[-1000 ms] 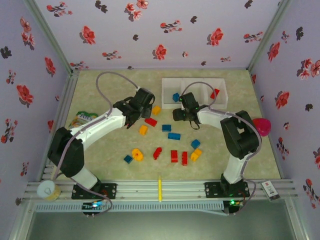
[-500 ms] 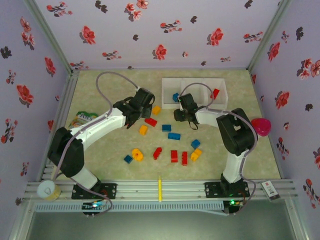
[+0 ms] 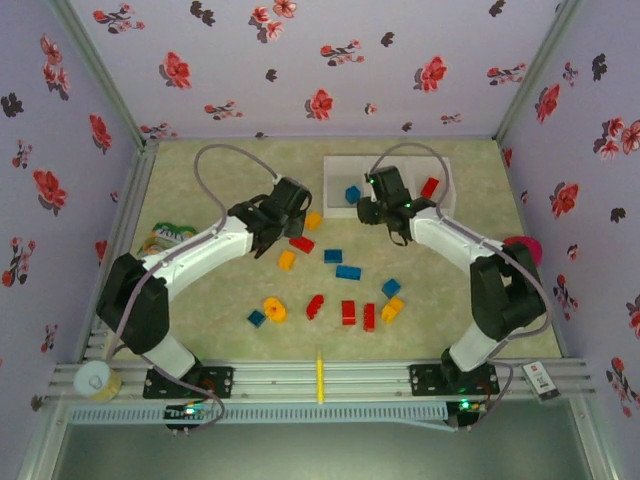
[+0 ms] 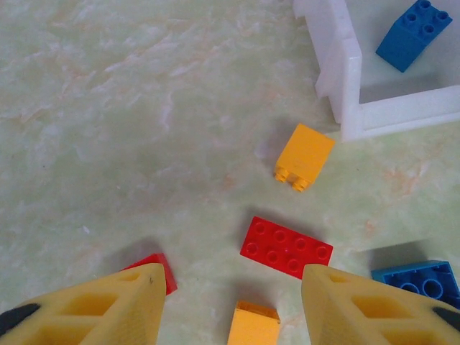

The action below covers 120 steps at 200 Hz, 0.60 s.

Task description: Sort the legos into containers by color

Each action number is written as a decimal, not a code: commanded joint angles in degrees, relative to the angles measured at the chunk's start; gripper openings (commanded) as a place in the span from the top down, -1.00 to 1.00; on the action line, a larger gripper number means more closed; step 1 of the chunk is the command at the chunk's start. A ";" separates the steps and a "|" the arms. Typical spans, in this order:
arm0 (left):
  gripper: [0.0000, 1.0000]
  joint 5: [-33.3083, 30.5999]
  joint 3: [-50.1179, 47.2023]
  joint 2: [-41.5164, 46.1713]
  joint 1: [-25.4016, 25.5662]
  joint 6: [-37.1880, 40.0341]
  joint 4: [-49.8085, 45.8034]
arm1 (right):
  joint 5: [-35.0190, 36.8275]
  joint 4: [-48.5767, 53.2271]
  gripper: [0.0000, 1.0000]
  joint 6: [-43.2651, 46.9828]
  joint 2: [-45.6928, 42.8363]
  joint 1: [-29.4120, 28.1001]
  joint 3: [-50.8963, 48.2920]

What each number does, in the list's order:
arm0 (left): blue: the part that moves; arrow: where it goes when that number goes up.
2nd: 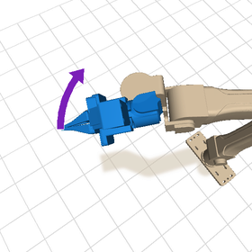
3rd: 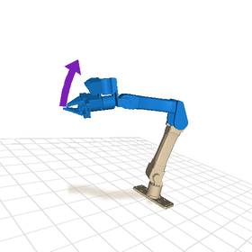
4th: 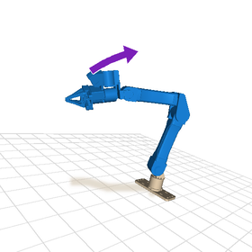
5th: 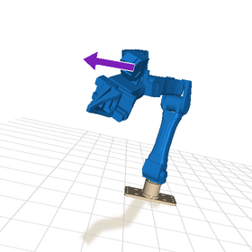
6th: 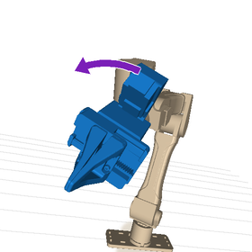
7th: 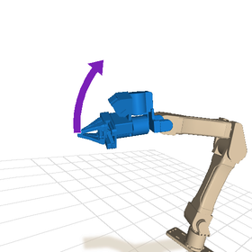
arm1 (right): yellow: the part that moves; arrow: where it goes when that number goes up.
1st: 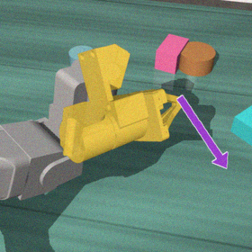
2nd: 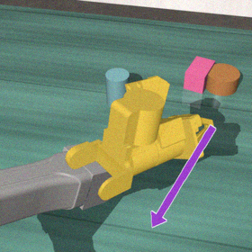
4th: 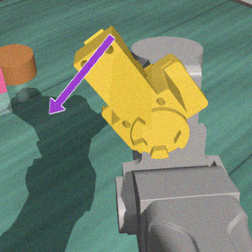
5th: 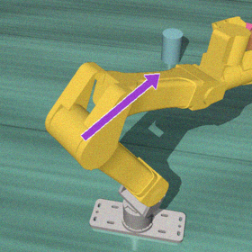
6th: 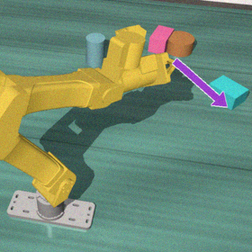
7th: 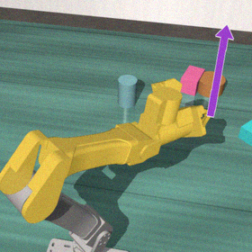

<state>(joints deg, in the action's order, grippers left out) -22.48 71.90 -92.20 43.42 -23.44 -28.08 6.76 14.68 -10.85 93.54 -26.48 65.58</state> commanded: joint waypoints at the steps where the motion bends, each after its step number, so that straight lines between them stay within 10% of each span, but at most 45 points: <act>1: -0.06 0.55 1.82 -1.96 1.17 -2.25 0.18 | 2.68 4.84 0.36 0.17 1.96 3.67 3.03; 120: -0.09 1.46 6.15 -7.24 6.06 -3.79 -3.50 | -4.03 3.58 0.19 -2.55 17.05 10.05 12.91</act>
<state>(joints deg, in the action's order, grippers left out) -21.37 76.69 -98.21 48.53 -25.45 -29.23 4.05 17.91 -11.88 109.67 -16.80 76.42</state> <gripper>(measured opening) 0.548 0.426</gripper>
